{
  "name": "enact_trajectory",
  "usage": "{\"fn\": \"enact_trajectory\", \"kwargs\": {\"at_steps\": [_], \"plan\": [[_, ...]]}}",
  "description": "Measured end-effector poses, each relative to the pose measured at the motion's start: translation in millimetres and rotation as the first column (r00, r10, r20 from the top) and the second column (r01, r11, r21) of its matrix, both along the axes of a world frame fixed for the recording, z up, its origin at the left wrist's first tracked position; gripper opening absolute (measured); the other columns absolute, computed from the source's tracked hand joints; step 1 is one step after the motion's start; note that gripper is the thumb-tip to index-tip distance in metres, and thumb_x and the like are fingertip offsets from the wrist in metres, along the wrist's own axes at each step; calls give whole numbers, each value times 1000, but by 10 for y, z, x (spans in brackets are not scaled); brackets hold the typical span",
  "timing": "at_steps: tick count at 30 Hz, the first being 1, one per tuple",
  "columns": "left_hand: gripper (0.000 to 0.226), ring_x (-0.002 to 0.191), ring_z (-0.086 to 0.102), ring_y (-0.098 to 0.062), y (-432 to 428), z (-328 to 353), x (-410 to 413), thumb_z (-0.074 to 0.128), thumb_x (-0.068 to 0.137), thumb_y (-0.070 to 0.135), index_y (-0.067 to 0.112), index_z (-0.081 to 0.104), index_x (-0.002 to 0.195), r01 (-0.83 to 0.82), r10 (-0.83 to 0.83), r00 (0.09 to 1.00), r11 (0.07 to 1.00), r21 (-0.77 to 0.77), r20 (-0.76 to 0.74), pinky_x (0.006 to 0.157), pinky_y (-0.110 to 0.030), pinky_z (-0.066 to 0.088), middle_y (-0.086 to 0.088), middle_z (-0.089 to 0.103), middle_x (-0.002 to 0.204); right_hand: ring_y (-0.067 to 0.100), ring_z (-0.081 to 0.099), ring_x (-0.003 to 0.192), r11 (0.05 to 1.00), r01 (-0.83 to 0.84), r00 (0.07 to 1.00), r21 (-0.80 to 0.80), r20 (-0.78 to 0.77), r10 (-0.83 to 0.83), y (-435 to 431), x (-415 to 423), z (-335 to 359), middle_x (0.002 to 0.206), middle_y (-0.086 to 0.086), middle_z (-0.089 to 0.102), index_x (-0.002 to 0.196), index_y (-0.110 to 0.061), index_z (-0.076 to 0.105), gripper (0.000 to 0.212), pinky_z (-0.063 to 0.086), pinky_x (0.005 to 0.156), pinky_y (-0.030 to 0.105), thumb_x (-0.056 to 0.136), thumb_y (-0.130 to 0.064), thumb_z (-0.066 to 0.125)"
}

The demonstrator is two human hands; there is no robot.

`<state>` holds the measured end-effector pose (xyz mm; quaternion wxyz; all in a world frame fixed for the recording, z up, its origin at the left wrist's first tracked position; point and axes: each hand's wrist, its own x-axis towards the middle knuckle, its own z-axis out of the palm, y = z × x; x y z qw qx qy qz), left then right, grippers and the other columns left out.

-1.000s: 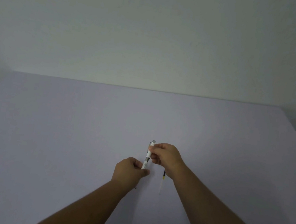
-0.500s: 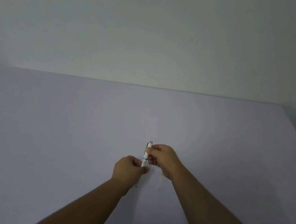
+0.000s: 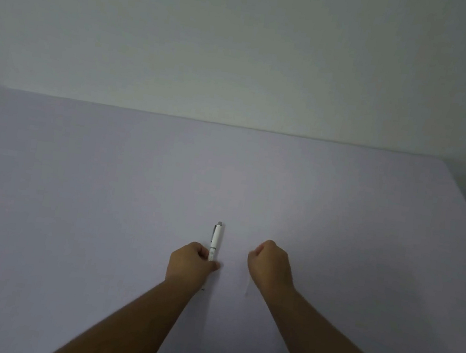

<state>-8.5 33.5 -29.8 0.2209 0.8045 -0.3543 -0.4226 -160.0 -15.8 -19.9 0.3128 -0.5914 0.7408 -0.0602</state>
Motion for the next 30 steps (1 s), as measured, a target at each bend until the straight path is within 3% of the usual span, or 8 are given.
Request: {"fn": "enact_trajectory", "kwargs": {"at_steps": [12,22,30], "plan": [[28,59,56,-6,4,-112,-75,78,71,34,27,51,67,22,-22,999,1000,18,34,46,-19,39,8,60,68,32,63,101,998,-65,997,15,32,64,95,131,-82,107,16,67,103,-5,59,20,50,84,34,87,-14,51],[22,54,56,-7,0,-155,-150,76,75,30,20,56,74,5,-6,1000,1000,16,23,44,-18,39,6,59,67,27,63,93,989,-146,987,25,74,143,111,285,-101,102,10,66,100,-11,58,15,49,77,33,87,-14,51],[25,54,55,-8,-9,-172,-172,75,76,31,17,55,75,11,-11,999,1000,25,38,43,-17,36,4,59,68,27,62,96,985,-172,982,6,78,171,113,267,-117,104,9,67,101,-13,59,15,52,83,36,88,-17,52]]}}
